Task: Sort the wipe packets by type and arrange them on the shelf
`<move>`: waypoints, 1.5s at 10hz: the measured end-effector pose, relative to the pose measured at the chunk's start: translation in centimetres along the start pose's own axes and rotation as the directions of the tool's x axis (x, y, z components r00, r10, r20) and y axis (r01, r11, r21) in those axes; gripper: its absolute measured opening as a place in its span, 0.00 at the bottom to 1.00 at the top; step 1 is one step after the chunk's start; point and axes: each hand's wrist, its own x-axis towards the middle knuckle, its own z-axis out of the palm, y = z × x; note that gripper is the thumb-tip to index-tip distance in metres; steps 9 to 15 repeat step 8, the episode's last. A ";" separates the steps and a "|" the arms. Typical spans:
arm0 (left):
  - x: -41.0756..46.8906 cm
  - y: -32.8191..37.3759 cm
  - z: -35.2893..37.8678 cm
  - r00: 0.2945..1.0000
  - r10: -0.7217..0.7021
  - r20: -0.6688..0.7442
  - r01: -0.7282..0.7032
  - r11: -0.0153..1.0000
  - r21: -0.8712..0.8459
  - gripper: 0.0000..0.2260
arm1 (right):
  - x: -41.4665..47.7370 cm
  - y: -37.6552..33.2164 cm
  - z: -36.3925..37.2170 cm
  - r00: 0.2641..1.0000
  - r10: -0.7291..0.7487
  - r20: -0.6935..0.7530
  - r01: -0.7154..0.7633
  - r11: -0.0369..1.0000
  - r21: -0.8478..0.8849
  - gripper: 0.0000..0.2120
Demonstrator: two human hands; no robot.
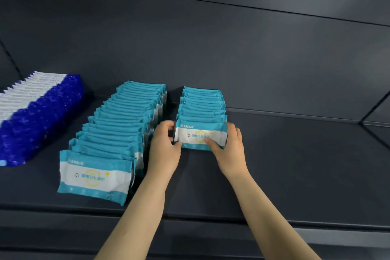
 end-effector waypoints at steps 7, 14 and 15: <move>-0.8 0.3 0.0 1.000 0.007 0.010 -0.006 1.000 -0.021 0.27 | -0.8 0.1 -0.5 0.986 -0.148 -0.077 0.148 0.989 -0.009 0.35; -2.7 0.4 -0.9 0.998 0.053 0.024 -0.052 0.997 -0.050 0.25 | -1.9 0.1 -1.1 0.988 -0.121 -0.094 0.131 0.986 0.102 0.35; -2.7 0.4 -0.9 0.998 0.053 0.024 -0.052 0.997 -0.050 0.25 | -1.9 0.1 -1.1 0.988 -0.121 -0.094 0.131 0.986 0.102 0.35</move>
